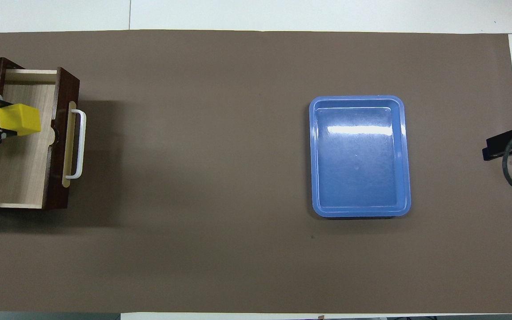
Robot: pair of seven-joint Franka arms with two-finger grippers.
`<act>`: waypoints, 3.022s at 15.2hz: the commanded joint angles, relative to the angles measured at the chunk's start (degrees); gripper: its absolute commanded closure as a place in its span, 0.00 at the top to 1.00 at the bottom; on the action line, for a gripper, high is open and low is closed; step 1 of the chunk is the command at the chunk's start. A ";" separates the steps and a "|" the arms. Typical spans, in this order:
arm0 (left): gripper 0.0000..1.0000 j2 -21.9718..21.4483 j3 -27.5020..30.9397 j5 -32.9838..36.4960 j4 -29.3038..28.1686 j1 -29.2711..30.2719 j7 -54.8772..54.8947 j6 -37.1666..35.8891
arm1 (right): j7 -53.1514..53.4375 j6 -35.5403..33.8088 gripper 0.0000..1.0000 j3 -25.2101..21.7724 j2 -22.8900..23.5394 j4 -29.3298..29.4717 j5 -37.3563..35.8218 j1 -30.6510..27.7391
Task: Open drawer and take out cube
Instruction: 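Lift the cube with the left gripper while the right gripper approaches, then grasp the yellow cube with the right gripper from the left gripper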
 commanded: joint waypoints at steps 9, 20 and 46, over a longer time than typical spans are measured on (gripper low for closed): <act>0.00 6.07 -0.30 2.49 2.67 -32.86 -25.93 0.23 | 29.42 8.07 1.00 0.77 -4.20 -14.45 17.28 0.94; 0.00 7.74 0.23 2.49 2.67 -34.72 -34.81 1.46 | 65.31 24.84 1.00 0.68 9.08 -18.93 44.52 14.11; 0.00 8.00 0.32 3.63 2.31 -34.90 -38.43 2.87 | 85.89 36.54 1.00 0.68 26.57 1.27 52.72 32.67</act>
